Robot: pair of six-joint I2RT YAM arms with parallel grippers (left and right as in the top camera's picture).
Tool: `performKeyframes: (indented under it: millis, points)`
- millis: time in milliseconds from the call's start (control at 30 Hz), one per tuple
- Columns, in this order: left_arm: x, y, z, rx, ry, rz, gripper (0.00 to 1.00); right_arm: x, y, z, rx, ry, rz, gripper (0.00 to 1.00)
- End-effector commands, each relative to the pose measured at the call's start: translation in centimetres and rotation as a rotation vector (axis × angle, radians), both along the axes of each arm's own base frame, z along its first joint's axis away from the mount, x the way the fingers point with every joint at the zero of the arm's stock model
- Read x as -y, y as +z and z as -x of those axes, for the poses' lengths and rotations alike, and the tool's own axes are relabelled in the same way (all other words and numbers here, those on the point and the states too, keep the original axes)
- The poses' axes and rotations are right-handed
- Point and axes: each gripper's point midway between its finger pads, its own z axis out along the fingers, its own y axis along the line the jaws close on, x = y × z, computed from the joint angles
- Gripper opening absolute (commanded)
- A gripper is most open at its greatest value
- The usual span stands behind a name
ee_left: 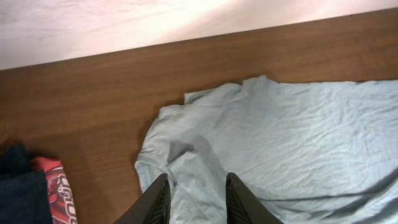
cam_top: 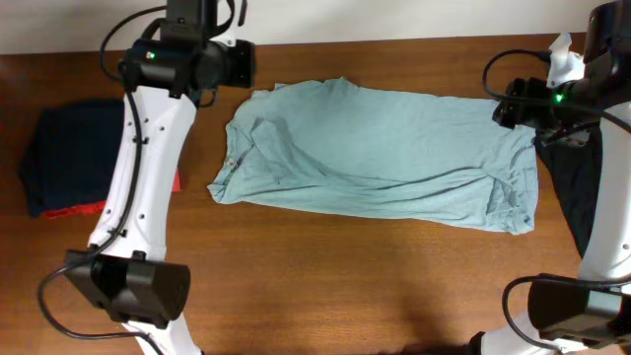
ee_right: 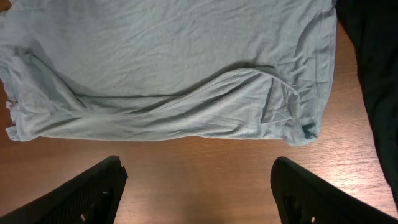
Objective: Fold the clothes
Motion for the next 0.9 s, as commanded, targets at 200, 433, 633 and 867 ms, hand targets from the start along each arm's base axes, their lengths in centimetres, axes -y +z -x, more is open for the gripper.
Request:
performKeyframes:
  millis: [200, 433, 633, 867]
  points:
    - [2.5, 5.2, -0.7, 0.158, -0.057, 0.055, 0.36, -0.1, 1.4, 0.8, 0.032, 0.009, 0.027, 0.79]
    - [4.6, 2.8, -3.9, 0.185, -0.085, 0.067, 0.37, 0.4, 1.5, 0.4, 0.045, 0.001, 0.049, 0.80]
    - [6.0, 0.3, -6.1, 0.193, -0.107, 0.058, 0.36, 1.1, 1.4, 0.5, 0.037, -0.015, 0.090, 0.80]
    - [6.3, -2.8, -7.4, 0.156, -0.103, 0.045, 0.36, 1.2, 1.5, 0.2, 0.050, -0.015, 0.093, 0.80]
